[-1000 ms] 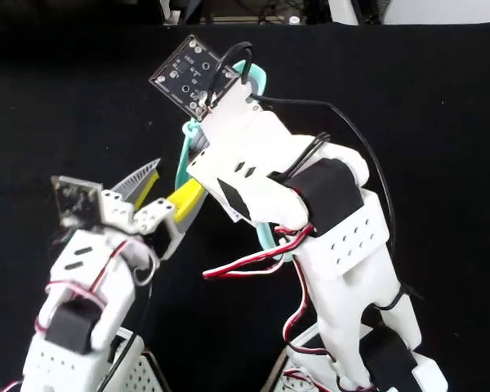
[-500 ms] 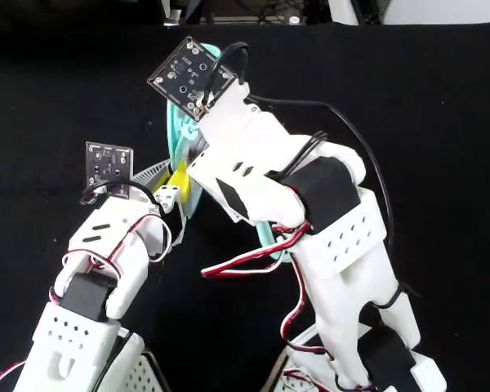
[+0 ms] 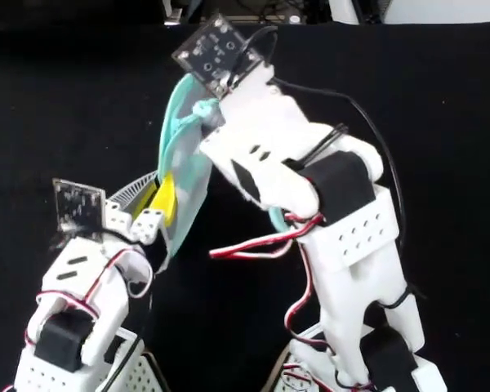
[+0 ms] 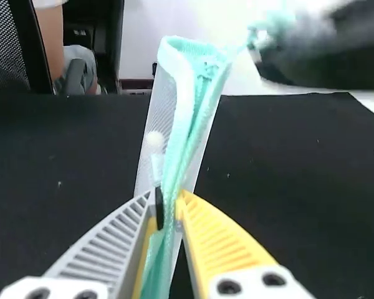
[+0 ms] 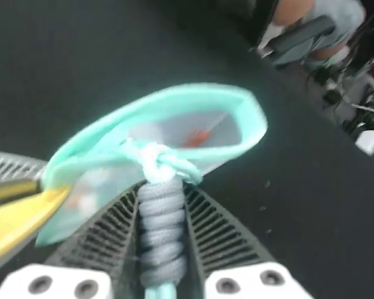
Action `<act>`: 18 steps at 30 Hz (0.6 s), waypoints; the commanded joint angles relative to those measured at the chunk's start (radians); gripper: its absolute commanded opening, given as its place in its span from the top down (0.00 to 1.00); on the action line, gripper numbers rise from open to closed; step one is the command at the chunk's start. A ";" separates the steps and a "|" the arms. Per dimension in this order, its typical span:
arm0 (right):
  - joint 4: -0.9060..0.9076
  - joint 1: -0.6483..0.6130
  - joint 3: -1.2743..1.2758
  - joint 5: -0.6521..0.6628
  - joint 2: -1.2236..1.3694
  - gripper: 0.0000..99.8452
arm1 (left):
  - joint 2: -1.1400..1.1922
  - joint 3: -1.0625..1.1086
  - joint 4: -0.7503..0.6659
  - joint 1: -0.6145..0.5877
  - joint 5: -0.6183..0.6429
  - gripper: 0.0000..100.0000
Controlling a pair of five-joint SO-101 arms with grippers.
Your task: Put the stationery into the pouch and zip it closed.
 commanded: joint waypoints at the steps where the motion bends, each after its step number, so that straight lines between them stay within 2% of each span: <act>1: -0.098 0.071 -0.018 -0.005 0.038 0.99 | -0.046 0.027 0.006 -0.007 -0.015 0.97; 10: -0.117 0.183 -0.012 -0.005 0.159 0.99 | -0.048 0.036 0.005 -0.007 -0.015 0.97; 16: -0.017 0.095 -0.010 -0.005 0.094 0.99 | -0.054 0.025 0.003 -0.007 -0.015 0.96; 18: 0.008 0.048 -0.010 -0.005 0.065 0.99 | -0.054 0.025 0.008 -0.007 -0.015 0.92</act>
